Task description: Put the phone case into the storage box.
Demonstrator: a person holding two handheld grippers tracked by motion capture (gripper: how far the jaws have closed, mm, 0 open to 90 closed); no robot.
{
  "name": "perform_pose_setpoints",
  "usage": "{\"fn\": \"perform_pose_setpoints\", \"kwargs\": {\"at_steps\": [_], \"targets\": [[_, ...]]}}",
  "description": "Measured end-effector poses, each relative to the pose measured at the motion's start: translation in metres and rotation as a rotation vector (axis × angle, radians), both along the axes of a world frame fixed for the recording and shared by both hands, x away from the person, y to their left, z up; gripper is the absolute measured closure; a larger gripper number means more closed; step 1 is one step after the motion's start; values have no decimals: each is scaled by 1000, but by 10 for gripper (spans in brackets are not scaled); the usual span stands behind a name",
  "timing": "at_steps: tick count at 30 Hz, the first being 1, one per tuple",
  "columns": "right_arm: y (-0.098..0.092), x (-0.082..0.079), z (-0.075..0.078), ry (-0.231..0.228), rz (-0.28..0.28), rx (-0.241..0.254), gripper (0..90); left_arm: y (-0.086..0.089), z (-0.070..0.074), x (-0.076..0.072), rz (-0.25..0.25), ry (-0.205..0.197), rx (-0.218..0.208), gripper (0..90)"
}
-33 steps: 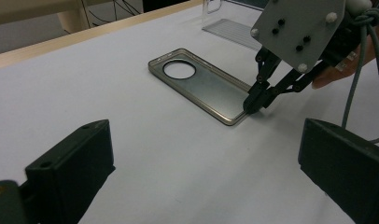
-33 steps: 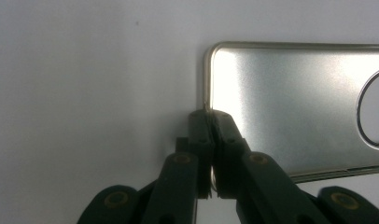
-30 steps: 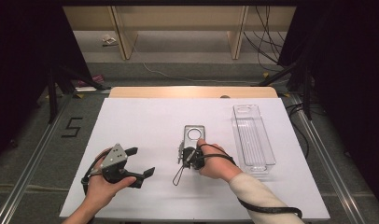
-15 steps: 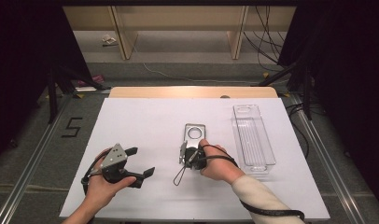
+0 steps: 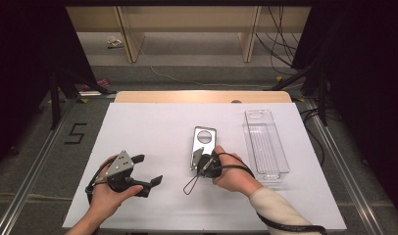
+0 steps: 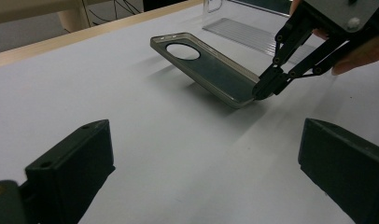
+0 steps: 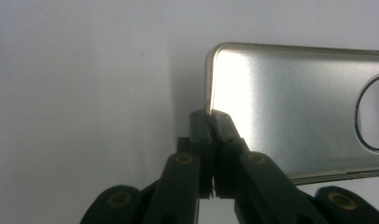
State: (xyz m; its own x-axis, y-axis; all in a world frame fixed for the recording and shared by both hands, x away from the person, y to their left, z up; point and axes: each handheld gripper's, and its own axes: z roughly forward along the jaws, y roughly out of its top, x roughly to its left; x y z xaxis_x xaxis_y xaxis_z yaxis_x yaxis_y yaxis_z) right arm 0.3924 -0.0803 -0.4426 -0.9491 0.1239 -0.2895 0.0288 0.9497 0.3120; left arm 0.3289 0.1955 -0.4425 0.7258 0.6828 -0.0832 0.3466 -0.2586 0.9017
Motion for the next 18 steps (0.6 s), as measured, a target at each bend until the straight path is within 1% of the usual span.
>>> {"fn": "perform_pose_setpoints", "kwargs": {"at_steps": [2, 3, 5, 8, 13, 14, 15, 16, 18], "targets": [[-2, -2, 1, -5, -1, 19, 893, 0, 0, 0, 0, 0, 0, 26], [-3, -2, 1, -15, 7, 29, 894, 0, 0, 0, 0, 0, 0, 26], [-6, -5, 1, -9, 4, 49, 894, 0, 0, 0, 2, 0, 0, 27], [-8, -7, 1, -6, 0, 60, 894, 0, 0, 0, 2, 0, 0, 27], [-12, -10, 1, -1, -6, 108, 895, 0, 0, 0, 2, 1, -1, 27], [-12, -9, 2, -4, 0, 112, 895, 0, 0, 0, 2, 0, -1, 27], [-13, -10, 2, 4, -8, 121, 894, 1, 0, 0, 2, -1, -1, 27], [-14, -10, 2, 0, -6, 135, 895, 1, 0, 0, 2, -1, -1, 27], [-16, -11, 1, 4, -5, 145, 895, 1, 0, 0, 3, 0, -1, 27]]}}
